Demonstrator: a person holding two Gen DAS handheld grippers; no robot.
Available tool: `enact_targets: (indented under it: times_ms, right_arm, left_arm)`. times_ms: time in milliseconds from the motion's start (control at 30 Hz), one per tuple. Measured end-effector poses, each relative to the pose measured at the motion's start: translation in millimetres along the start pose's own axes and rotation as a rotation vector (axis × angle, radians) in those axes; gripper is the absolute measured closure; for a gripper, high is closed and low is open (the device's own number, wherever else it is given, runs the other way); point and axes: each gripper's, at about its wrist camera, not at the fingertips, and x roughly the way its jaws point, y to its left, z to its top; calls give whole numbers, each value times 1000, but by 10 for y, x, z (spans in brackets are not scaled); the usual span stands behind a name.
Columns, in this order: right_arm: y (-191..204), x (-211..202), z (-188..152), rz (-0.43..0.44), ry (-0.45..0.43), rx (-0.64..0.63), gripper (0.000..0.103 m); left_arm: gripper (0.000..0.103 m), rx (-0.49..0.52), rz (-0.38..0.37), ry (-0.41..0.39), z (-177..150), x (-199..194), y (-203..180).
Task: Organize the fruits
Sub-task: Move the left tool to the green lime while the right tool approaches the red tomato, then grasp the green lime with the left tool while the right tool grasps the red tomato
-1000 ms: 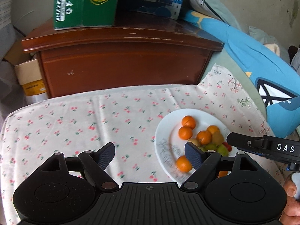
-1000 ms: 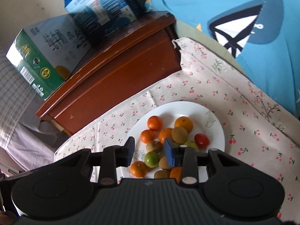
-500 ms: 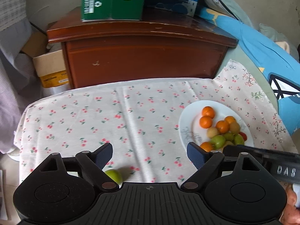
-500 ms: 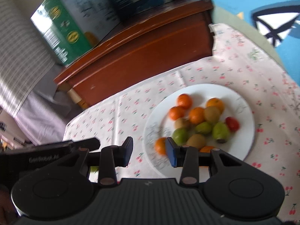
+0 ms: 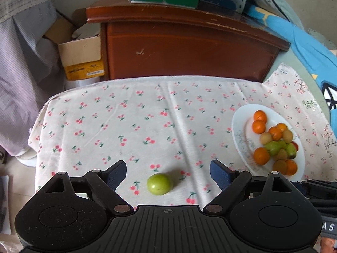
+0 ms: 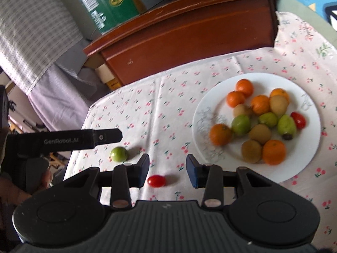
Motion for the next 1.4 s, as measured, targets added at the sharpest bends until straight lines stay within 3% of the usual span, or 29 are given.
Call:
enact_targets:
  times_ms: [400, 767, 933, 1100, 1233, 1367, 1400]
  right_arm:
    - [201, 230, -204, -5, 66, -108, 63]
    - [347, 367, -316, -40, 78, -204, 63]
    - [352, 418, -319, -63, 68, -213, 63]
    - [369, 456, -331, -87, 58, -228, 66]
    - [398, 474, -347, -86, 55, -248, 77]
    - [398, 480, -346, -87, 52, -247, 77]
    - [396, 480, -344, -86, 52, -245, 77]
  left_arm:
    - [16, 25, 20, 7, -219, 170, 73]
    - [17, 98, 45, -15, -316, 251, 7]
    - [18, 86, 51, -22, -323, 289, 43]
    - [26, 89, 42, -20, -349, 320, 42]
    - [43, 96, 37, -25, -361, 326, 38]
    - [44, 84, 24, -30, -352, 326, 51]
    - [50, 84, 23, -32, -354, 324, 52]
